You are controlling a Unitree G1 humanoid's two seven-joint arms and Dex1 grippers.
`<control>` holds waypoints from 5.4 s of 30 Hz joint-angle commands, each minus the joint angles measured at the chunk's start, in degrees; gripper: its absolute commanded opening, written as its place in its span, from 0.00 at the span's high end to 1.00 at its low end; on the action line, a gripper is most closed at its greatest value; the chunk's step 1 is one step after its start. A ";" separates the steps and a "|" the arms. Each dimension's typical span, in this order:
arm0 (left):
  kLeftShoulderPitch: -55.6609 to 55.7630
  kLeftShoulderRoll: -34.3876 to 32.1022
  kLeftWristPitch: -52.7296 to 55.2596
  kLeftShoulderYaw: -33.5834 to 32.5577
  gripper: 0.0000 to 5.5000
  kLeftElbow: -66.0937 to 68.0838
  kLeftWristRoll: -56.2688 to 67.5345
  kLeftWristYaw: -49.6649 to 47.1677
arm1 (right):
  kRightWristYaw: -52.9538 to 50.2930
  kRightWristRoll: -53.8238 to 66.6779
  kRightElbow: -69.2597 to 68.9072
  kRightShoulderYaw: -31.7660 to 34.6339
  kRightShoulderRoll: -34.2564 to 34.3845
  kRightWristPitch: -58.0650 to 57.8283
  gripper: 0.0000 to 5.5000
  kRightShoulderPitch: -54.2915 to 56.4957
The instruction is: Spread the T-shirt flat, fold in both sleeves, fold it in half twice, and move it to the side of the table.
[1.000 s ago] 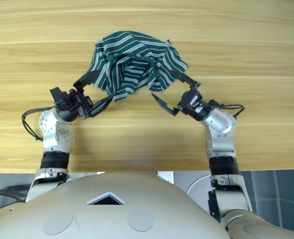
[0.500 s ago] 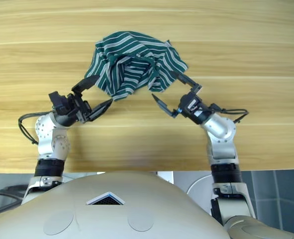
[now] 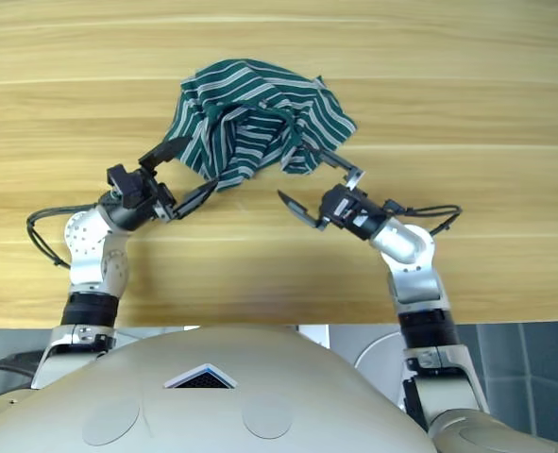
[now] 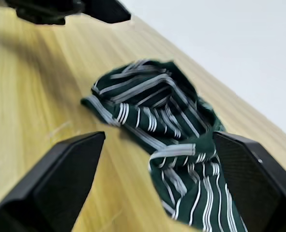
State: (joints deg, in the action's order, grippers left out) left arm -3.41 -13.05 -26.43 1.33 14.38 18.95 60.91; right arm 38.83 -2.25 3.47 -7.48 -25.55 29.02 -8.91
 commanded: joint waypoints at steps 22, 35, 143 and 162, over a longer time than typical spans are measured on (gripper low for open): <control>3.28 0.58 5.68 0.76 0.28 9.45 -5.37 -14.67 | -9.89 -13.34 11.92 -7.67 -2.23 2.11 0.70 2.81; 2.69 0.95 4.79 0.73 0.28 8.60 -4.47 -13.20 | -13.37 -12.78 14.47 -6.87 -2.52 1.18 0.78 4.87; 53.67 -30.56 -26.03 -15.39 0.99 32.53 -2.13 -16.08 | -21.12 -0.48 19.20 27.06 -21.66 6.65 1.00 42.70; -1.67 -31.20 -8.32 -15.93 0.99 -14.75 31.68 30.78 | 23.84 44.09 -15.21 26.90 -30.73 25.67 1.00 -15.39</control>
State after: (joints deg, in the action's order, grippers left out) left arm -3.46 -43.04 -36.08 -12.62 3.23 48.85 90.49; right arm 59.10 37.22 -9.91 16.74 -55.22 53.86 -22.38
